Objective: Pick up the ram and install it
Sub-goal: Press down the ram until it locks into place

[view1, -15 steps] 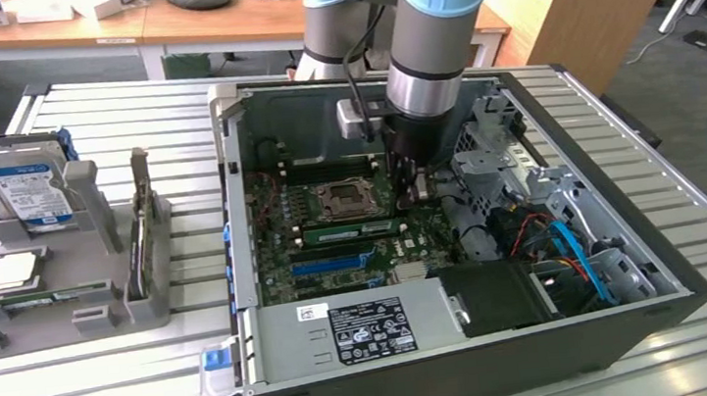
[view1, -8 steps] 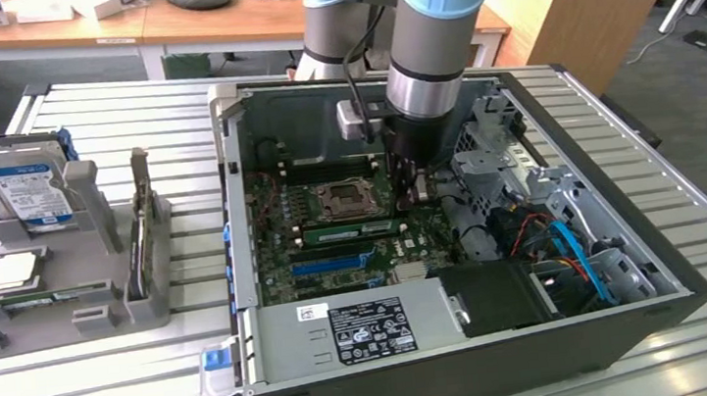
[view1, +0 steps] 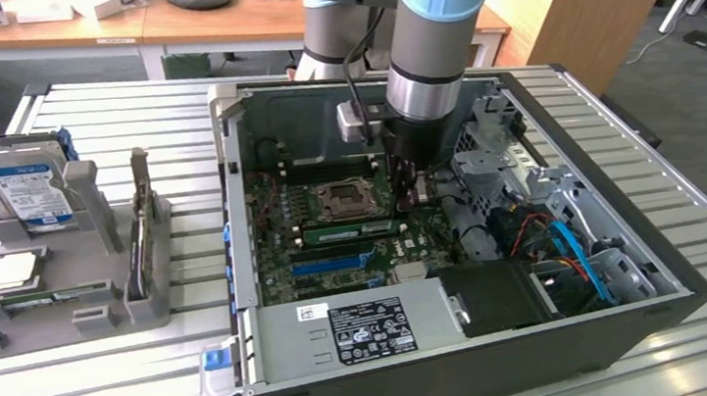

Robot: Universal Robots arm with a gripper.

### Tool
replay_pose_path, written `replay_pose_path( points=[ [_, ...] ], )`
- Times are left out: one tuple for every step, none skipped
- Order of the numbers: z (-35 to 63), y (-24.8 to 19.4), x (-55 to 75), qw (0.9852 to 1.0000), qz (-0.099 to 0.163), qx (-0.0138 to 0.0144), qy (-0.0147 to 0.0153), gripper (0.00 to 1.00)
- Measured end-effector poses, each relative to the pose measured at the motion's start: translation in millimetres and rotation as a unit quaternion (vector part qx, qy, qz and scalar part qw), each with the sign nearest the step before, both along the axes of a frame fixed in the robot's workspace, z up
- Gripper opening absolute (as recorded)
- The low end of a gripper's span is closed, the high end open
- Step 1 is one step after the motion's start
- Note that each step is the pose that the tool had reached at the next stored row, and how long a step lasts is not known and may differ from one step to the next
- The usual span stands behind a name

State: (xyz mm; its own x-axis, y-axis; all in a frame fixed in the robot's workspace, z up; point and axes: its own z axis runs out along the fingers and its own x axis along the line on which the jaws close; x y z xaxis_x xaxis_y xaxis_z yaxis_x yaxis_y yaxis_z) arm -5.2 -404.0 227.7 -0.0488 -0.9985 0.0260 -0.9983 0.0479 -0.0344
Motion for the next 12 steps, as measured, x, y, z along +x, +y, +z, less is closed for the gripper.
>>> replay_pose_path(
  points=[
    [0.0,0.0,0.0,1.0000,0.000,0.0000,0.0000,0.11],
    [0.0,0.0,-0.1,1.0000,0.000,0.0000,0.0000,0.11],
    [0.0,0.0,-0.1,1.0000,0.000,0.0000,0.0000,0.11],
    [-0.2,0.0,0.0,1.0000,0.000,0.0000,0.0000,0.11],
    [-0.7,0.1,0.0,1.0000,0.000,0.0002,-0.0001,0.11],
    [-0.9,0.1,0.0,1.0000,0.000,0.0001,-0.0002,0.11],
    [-0.9,0.1,0.0,1.0000,0.000,0.0000,-0.0002,0.11],
    [-0.9,0.0,0.0,1.0000,0.000,0.0000,-0.0002,0.11],
    [-0.9,0.0,0.0,1.0000,0.000,0.0000,-0.0002,0.11],
    [-0.9,0.0,0.0,1.0000,0.000,0.0000,-0.0002,0.11],
    [-1.0,0.0,-0.1,1.0000,0.000,0.0000,-0.0002,0.11],
    [-1.5,0.1,0.0,1.0000,0.000,0.0001,-0.0002,0.11]
  ],
)
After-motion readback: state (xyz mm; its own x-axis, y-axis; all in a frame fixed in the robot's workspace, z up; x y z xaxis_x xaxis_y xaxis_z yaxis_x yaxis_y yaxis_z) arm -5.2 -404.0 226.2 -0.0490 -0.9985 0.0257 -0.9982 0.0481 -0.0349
